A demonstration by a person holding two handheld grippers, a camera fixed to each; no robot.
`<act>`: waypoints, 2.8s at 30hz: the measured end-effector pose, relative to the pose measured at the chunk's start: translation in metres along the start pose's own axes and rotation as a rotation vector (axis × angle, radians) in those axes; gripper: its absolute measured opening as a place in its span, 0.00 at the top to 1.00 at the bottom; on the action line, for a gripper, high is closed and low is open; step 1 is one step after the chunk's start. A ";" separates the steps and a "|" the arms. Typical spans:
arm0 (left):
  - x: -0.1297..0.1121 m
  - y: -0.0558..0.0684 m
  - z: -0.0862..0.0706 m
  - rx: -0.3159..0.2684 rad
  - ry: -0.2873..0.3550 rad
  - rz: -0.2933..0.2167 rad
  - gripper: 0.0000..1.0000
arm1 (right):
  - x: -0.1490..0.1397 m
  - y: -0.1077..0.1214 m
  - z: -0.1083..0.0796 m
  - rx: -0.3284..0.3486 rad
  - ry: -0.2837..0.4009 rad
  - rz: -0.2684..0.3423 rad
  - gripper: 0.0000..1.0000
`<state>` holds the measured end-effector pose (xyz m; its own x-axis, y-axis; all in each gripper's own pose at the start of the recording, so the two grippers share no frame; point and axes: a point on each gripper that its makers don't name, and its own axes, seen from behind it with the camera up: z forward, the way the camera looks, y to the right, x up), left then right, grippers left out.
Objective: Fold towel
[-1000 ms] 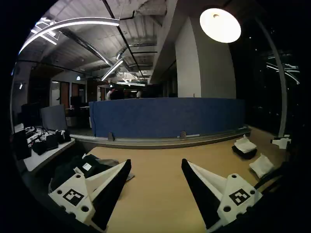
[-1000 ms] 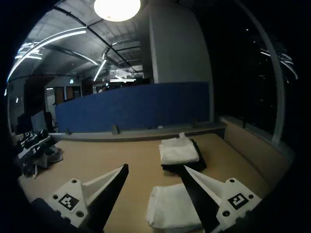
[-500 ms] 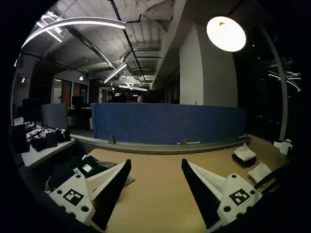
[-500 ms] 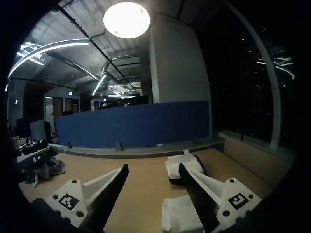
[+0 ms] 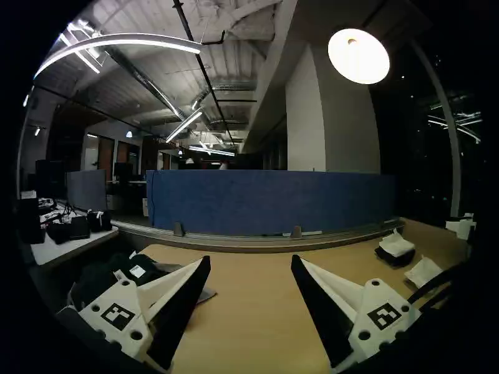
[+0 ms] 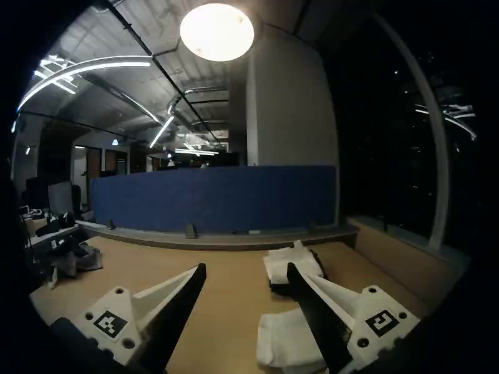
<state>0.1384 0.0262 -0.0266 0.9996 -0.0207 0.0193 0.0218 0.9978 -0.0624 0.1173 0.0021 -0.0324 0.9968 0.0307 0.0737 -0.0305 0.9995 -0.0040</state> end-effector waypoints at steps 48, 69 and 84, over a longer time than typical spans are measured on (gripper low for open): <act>-0.134 -0.033 0.027 0.045 0.030 -0.026 0.04 | -0.019 -0.019 -0.004 0.007 0.033 -0.027 0.00; -0.138 -0.029 0.029 0.054 0.019 0.022 0.04 | -0.005 -0.006 0.003 0.013 0.048 -0.004 0.00; -0.137 -0.029 0.027 0.054 0.018 0.021 0.04 | -0.046 0.028 0.013 0.024 0.065 0.062 0.00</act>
<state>0.0006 0.0018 -0.0001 1.0000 0.0001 0.0001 -0.0001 1.0000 -0.0092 0.0692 0.0292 -0.0227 0.9956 0.0936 0.0091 -0.0937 0.9954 0.0172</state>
